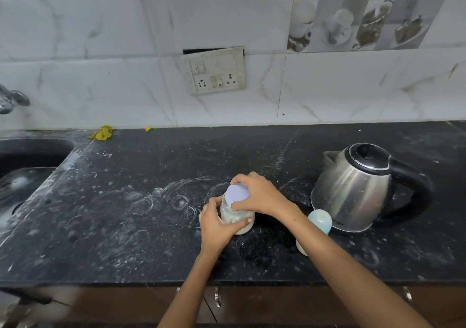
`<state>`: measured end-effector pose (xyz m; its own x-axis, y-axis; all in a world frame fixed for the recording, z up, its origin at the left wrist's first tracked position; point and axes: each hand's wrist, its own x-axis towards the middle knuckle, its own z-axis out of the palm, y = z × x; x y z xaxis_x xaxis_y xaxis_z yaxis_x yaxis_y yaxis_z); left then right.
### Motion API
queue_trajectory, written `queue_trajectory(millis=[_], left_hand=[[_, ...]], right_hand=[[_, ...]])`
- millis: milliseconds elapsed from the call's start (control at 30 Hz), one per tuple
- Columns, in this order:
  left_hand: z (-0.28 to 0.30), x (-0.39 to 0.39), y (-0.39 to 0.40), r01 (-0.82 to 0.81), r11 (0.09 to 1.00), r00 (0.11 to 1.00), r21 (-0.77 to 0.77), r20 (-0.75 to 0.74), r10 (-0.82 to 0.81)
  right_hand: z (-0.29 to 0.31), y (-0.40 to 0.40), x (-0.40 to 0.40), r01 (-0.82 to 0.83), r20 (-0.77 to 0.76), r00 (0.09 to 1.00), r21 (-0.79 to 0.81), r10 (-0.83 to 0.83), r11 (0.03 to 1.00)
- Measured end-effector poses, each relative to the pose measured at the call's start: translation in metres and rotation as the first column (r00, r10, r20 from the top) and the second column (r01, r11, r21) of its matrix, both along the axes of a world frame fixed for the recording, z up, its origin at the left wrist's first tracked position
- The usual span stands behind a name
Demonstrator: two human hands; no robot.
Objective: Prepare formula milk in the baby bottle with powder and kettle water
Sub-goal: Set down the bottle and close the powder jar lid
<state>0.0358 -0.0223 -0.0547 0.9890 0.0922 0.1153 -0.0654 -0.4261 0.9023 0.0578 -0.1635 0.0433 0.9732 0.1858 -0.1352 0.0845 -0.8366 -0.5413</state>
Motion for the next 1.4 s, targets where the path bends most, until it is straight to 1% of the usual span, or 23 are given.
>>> queue_trajectory(millis=[200, 333, 467, 567, 633, 733, 800, 867, 967, 1000, 1033, 1067, 1133, 1167, 1233, 1267, 1300, 1333, 1400], left_hand=[[0.000, -0.001, 0.000, 0.002, 1.000, 1.000, -0.013, 0.003, -0.002], [-0.003, 0.000, 0.001, 0.006, 1.000, 1.000, -0.011, 0.004, -0.006], [-0.004, 0.001, 0.001, 0.010, 1.000, 1.000, -0.013, 0.017, -0.010], [-0.006, 0.002, 0.001, 0.010, 1.000, 1.000, -0.016, 0.011, -0.009], [-0.007, 0.002, 0.001, 0.012, 1.000, 1.000, -0.009, 0.010, -0.012], [-0.008, 0.002, 0.001, 0.011, 1.000, 1.000, -0.013, 0.017, -0.011], [-0.008, 0.002, 0.001, 0.009, 1.000, 1.000, -0.019, 0.016, -0.009], [-0.008, 0.002, 0.001, 0.008, 1.000, 1.000, -0.019, 0.007, -0.008], [-0.007, 0.002, 0.001, 0.009, 1.000, 1.000, -0.016, 0.003, -0.009], [-0.007, 0.001, 0.001, 0.007, 1.000, 1.000, -0.019, 0.001, -0.007], [-0.007, 0.001, 0.001, 0.006, 1.000, 1.000, -0.023, -0.002, -0.006], [-0.006, 0.001, 0.001, 0.004, 1.000, 1.000, -0.026, -0.002, -0.004], [-0.005, -0.001, 0.000, 0.004, 1.000, 1.000, -0.021, 0.000, -0.004], [-0.004, -0.001, 0.000, 0.003, 1.000, 1.000, -0.018, -0.003, -0.003], [-0.004, -0.001, 0.001, 0.000, 1.000, 1.000, -0.014, -0.006, 0.000], [-0.004, -0.001, 0.000, -0.001, 1.000, 1.000, -0.014, -0.005, 0.001], [-0.004, -0.001, 0.000, -0.003, 1.000, 1.000, -0.011, -0.003, 0.003], [-0.004, -0.001, 0.000, -0.003, 1.000, 1.000, -0.007, 0.000, 0.003], [-0.004, -0.002, 0.001, -0.003, 1.000, 1.000, 0.008, 0.005, 0.003]], right_hand=[[0.003, 0.012, 0.001, -0.105, 0.030, 0.993, -0.128, 0.110, 0.986], [0.009, 0.013, 0.004, -0.160, 0.008, 0.987, -0.149, 0.163, 0.976], [0.013, 0.013, 0.008, -0.284, -0.048, 0.959, -0.176, 0.280, 0.943], [0.014, 0.013, 0.010, -0.319, -0.044, 0.948, -0.200, 0.316, 0.927], [0.014, 0.014, 0.009, -0.291, -0.003, 0.954, -0.268, 0.301, 0.918], [0.013, 0.023, 0.008, -0.128, 0.078, 0.982, -0.401, 0.173, 0.907], [0.011, 0.028, 0.007, -0.055, 0.106, 0.988, -0.429, 0.111, 0.902], [0.010, 0.028, 0.009, -0.084, 0.103, 0.986, -0.389, 0.134, 0.917], [0.011, 0.019, 0.011, -0.223, 0.053, 0.967, -0.290, 0.248, 0.931], [0.010, 0.018, 0.010, -0.234, 0.048, 0.965, -0.280, 0.257, 0.931], [0.010, 0.018, 0.008, -0.208, 0.053, 0.971, -0.297, 0.234, 0.932], [0.009, 0.019, 0.007, -0.159, 0.071, 0.978, -0.349, 0.195, 0.924], [0.011, 0.019, 0.006, -0.033, 0.140, 0.983, -0.495, 0.117, 0.868], [0.015, 0.016, 0.005, 0.039, 0.177, 0.982, -0.499, 0.058, 0.866], [0.020, 0.008, 0.007, 0.121, 0.225, 0.974, -0.421, -0.026, 0.899], [0.020, 0.002, 0.008, 0.111, 0.218, 0.975, -0.379, -0.028, 0.919], [0.017, -0.002, 0.008, 0.048, 0.190, 0.982, -0.344, 0.019, 0.938], [0.013, -0.006, 0.007, -0.056, 0.127, 0.987, -0.304, 0.099, 0.951], [0.008, -0.007, 0.004, -0.269, -0.021, 0.962, -0.210, 0.271, 0.940]])
